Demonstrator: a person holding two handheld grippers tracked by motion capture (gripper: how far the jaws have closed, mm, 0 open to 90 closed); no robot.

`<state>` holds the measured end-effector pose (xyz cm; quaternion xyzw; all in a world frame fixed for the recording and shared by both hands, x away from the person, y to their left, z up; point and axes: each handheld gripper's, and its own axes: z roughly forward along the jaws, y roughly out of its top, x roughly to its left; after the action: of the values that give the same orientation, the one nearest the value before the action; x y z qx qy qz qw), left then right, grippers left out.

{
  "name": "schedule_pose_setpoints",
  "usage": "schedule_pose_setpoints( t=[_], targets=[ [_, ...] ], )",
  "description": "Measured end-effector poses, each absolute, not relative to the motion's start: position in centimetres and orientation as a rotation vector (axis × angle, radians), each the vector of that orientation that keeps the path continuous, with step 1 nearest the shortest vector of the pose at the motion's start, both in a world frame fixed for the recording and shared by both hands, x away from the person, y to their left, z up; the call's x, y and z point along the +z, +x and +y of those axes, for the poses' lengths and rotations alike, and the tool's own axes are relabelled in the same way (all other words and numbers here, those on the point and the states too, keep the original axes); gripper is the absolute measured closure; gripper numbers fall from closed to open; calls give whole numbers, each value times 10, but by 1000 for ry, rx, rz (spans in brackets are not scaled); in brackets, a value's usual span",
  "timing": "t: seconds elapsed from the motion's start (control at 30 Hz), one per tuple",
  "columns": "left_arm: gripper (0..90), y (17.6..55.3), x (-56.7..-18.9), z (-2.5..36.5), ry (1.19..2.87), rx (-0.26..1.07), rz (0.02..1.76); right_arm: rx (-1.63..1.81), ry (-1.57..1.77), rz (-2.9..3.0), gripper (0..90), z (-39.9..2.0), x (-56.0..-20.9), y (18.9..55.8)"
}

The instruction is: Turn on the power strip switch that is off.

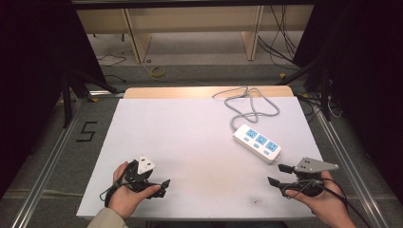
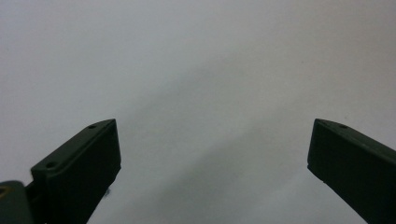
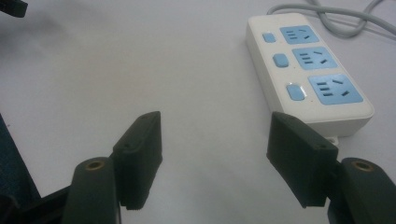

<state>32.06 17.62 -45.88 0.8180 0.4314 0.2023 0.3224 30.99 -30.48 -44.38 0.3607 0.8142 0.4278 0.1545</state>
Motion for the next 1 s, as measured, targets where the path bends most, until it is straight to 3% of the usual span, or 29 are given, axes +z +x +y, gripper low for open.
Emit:
schedule_pose_setpoints(
  t=[0.3, 0.5, 0.63, 0.67, 0.77, 1.0],
  targets=[
    [23, 319, -459, 177, 2144, 530, 1134, 1209, 1032, 2329, 374, -304, -442, 309],
    [24, 320, -459, 177, 2141, 525, 1137, 1204, 1040, 2308, 445, -305, -437, 311],
    [25, 320, -459, 176, 2138, 523, 1141, 1160, 1047, 2285, 629, -305, -432, 316],
    [25, 320, -459, 176, 2137, 523, 1141, 1160, 1047, 2285, 629, -305, -432, 316],
    [26, 321, -459, 176, 2136, 522, 1143, 1134, 1038, 2271, 753, -304, -428, 321],
    [30, 321, -460, 177, 2135, 520, 1149, 1106, 1041, 2259, 875, -301, -425, 330]
  ],
)
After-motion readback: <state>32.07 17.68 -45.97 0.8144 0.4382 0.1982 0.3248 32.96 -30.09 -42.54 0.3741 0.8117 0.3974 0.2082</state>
